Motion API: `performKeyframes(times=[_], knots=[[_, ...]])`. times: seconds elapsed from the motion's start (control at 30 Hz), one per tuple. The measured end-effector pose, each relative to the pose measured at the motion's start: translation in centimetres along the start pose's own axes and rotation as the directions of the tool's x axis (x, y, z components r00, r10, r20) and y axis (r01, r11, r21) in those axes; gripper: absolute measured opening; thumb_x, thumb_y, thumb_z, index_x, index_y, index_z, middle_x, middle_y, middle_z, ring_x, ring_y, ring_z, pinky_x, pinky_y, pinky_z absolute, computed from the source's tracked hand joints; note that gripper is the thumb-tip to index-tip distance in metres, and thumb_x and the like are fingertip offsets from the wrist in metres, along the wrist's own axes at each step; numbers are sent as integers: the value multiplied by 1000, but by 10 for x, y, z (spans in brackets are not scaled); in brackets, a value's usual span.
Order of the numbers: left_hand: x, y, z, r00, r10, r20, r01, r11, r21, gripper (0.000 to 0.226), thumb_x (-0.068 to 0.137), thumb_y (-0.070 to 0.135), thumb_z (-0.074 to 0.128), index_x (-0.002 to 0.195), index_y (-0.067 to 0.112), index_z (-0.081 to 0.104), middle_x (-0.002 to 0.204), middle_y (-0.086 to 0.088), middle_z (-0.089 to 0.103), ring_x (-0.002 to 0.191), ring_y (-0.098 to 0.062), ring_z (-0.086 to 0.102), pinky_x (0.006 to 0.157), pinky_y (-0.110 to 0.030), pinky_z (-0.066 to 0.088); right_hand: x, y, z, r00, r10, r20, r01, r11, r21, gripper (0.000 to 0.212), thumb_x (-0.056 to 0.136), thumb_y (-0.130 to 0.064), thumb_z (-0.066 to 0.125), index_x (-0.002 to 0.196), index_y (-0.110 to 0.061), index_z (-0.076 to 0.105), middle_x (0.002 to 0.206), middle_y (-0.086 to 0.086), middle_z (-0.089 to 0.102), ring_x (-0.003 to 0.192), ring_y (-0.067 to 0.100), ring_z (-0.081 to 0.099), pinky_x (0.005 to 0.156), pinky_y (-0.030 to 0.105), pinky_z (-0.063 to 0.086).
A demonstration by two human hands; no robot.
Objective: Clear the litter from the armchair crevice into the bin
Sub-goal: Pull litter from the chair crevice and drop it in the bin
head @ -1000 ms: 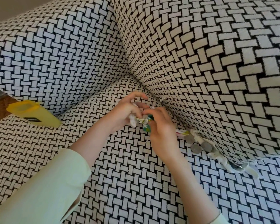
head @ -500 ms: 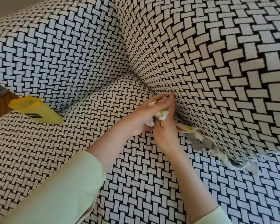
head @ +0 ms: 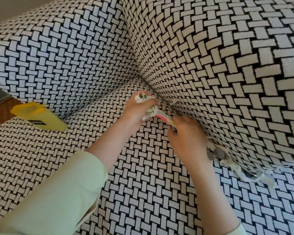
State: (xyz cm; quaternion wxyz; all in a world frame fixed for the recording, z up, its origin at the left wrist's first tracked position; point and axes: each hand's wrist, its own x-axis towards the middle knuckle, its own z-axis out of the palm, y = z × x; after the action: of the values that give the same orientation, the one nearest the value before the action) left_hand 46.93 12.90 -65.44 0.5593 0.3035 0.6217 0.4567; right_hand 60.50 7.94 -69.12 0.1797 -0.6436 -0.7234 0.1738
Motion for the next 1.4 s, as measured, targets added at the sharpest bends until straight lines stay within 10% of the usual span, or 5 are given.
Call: performKeyframes(times=[0.17, 0.6, 0.87, 1.1, 1.4], knots=[[10, 8, -3, 998, 67, -5, -63, 969, 237, 23, 79, 0, 66, 81, 19, 54, 80, -3, 60, 65, -15, 60, 57, -25, 52, 3, -1, -8, 991, 133, 1, -133, 989, 62, 26, 97, -30, 41, 114, -17, 56, 99, 3, 61, 77, 19, 48, 55, 25, 31], [21, -9, 46, 911, 359, 204, -298, 229, 927, 24, 91, 21, 52, 106, 8, 65, 98, -12, 67, 92, -26, 60, 68, -27, 39, 4, -7, -6, 968, 237, 80, -238, 773, 588, 13, 82, -23, 60, 86, -25, 48, 68, -7, 60, 61, 17, 54, 57, 30, 42], [20, -8, -2, 954, 263, 142, -278, 611, 741, 18, 94, 24, 51, 86, 16, 64, 63, 10, 54, 52, 1, 49, 38, -3, 34, 5, -1, -8, 941, 337, -34, -217, 678, 703, 17, 82, -16, 58, 72, -29, 62, 61, -10, 58, 49, 9, 43, 49, 23, 34], [13, 1, -24, 965, 215, 148, -255, 654, 712, 23, 92, 28, 54, 107, 14, 65, 75, 5, 56, 58, -3, 50, 39, -8, 39, 9, 5, -2, 977, 70, 199, -128, 947, 294, 40, 89, -24, 59, 127, -14, 55, 128, 1, 46, 99, 11, 52, 83, 17, 37], [2, -13, -16, 971, 123, 205, -235, 645, 727, 21, 91, 32, 55, 102, 17, 65, 66, 7, 54, 53, -4, 48, 40, -10, 37, 7, 0, 10, 993, 38, 115, -64, 971, 231, 20, 87, -5, 56, 100, -11, 70, 101, 2, 65, 90, 16, 55, 68, 18, 32]])
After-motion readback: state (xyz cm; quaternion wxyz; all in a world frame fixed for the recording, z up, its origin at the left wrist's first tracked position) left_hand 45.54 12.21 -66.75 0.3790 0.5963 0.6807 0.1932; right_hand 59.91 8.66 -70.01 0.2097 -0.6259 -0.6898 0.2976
